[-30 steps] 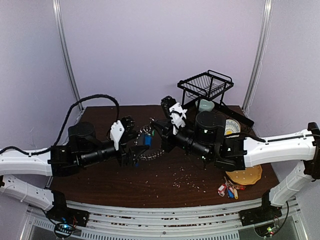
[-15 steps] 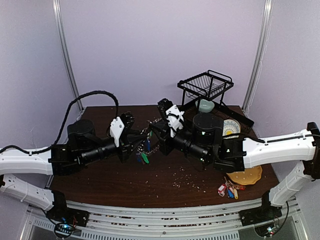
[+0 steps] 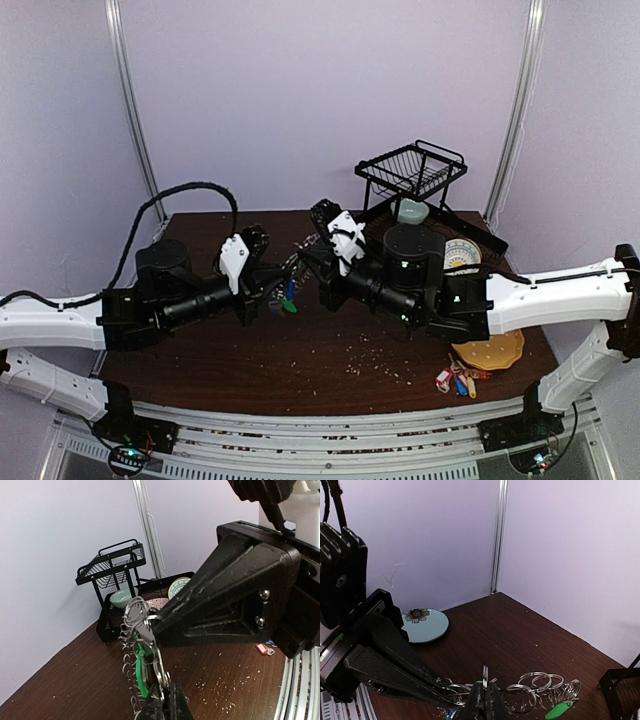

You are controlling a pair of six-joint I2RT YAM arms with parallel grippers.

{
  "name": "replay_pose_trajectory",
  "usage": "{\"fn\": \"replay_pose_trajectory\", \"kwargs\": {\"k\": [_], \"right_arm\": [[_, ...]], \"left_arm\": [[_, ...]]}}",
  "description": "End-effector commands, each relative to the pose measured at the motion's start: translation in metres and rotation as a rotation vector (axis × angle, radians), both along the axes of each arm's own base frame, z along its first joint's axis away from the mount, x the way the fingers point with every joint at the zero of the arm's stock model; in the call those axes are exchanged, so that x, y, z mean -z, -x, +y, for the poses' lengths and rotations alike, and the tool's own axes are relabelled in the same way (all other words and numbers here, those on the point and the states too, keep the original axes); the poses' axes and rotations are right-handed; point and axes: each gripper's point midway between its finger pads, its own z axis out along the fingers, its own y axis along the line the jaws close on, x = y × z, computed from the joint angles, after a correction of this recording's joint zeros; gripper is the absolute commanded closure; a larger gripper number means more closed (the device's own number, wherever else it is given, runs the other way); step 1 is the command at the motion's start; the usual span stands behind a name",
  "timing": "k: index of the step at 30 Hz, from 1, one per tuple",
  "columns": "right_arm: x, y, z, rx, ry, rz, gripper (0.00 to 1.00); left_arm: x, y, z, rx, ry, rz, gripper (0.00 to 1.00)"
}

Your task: Put the keys on the keyring

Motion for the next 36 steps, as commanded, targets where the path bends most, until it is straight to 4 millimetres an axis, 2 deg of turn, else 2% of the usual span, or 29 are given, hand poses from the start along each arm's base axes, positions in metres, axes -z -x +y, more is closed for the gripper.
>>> {"fn": "replay_pose_trajectory", "kwargs": {"k": [1,6,9,11,16,18,22,25,27,30,33,36], "right_arm": [[-0.042,0.012,-0.002,-0.049,-0.058,-0.073,1.00],[-0.033,0.015,-0.006,-0.069,0.042,-0.100,1.00],[-0.014,0.016,-0.004,-0.096,0.133,-0.088,0.98],[0.002,0.016,-0.002,-0.120,0.178,-0.062,0.96],[0.038,0.021,0.004,-0.205,0.233,0.033,0.95],[0.056,0.031,0.009,-0.276,0.273,0.073,0.86],[0.085,0.044,0.010,-0.352,0.374,0.149,0.72],[0.080,0.046,0.003,-0.373,0.375,0.164,0.68],[0.068,0.046,-0.006,-0.405,0.336,0.167,0.65],[0.060,0.053,-0.025,-0.526,0.290,0.193,0.61],[0.064,0.058,-0.041,-0.617,0.302,0.217,0.60],[0.064,0.043,-0.045,-0.508,0.259,0.269,0.62]], "left_arm": [[-0.011,0.000,0.002,-0.006,0.024,-0.025,1.00],[-0.013,0.000,0.009,-0.020,0.020,-0.069,1.00],[-0.014,0.003,0.013,-0.015,0.040,-0.096,1.00],[-0.008,0.005,0.012,-0.004,0.043,-0.096,1.00],[0.026,0.014,-0.001,0.070,0.067,0.008,1.00],[0.047,0.016,-0.001,0.080,0.077,0.055,1.00],[0.075,0.020,-0.002,0.097,0.085,0.094,1.00],[0.099,0.021,-0.007,0.113,0.041,0.126,1.00],[0.103,0.026,-0.009,0.142,0.034,0.126,1.00],[0.097,0.039,-0.008,0.216,0.047,0.083,1.00],[0.086,0.054,-0.006,0.297,0.044,0.037,1.00],[0.076,0.051,0.001,0.259,0.056,0.018,1.00]]}}
